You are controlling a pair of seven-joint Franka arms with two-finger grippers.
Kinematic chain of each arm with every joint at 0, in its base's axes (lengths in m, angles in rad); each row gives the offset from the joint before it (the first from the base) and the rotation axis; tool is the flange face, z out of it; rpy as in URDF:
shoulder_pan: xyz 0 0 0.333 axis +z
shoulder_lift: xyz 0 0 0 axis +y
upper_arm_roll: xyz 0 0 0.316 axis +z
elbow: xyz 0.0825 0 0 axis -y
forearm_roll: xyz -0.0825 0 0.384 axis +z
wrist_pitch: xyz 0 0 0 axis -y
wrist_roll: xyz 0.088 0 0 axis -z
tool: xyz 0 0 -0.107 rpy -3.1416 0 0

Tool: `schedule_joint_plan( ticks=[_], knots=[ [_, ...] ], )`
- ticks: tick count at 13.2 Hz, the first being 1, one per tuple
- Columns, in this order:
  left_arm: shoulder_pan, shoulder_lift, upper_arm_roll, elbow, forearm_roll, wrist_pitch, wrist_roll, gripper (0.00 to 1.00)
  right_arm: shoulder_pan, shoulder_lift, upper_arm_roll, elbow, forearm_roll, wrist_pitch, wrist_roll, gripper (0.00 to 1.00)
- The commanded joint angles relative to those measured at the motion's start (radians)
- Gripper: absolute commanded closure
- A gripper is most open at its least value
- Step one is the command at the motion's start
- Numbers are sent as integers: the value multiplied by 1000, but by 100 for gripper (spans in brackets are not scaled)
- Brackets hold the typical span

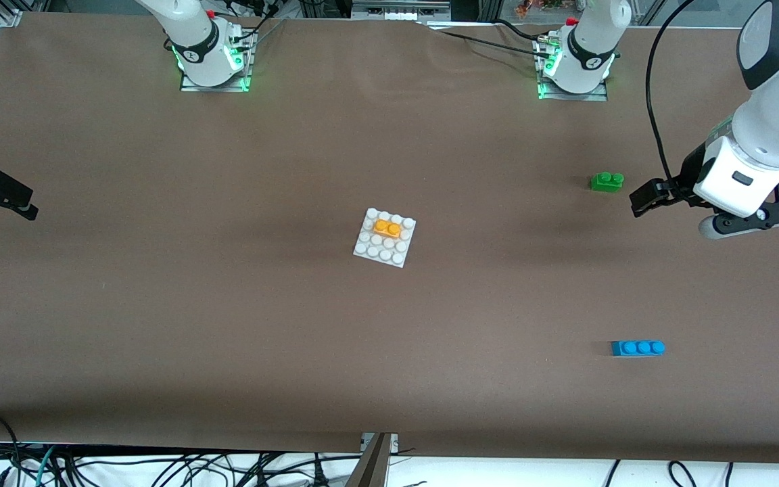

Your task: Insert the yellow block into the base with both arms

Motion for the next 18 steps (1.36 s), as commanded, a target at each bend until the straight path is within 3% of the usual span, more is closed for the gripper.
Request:
schedule_joint_plan(
  ticks=[1, 4, 18],
  knots=[
    [-50, -38, 46, -23, -23, 15, 28, 0, -14, 3, 14, 19, -2, -17, 1, 0],
    [-251, -44, 270, -22, -25, 15, 74, 0, -13, 3, 16, 19, -2, -16, 1, 0],
    [-251, -24, 284, 51, -23, -7, 200, 0, -11, 4, 16, 19, -3, -19, -2, 0]
  ],
)
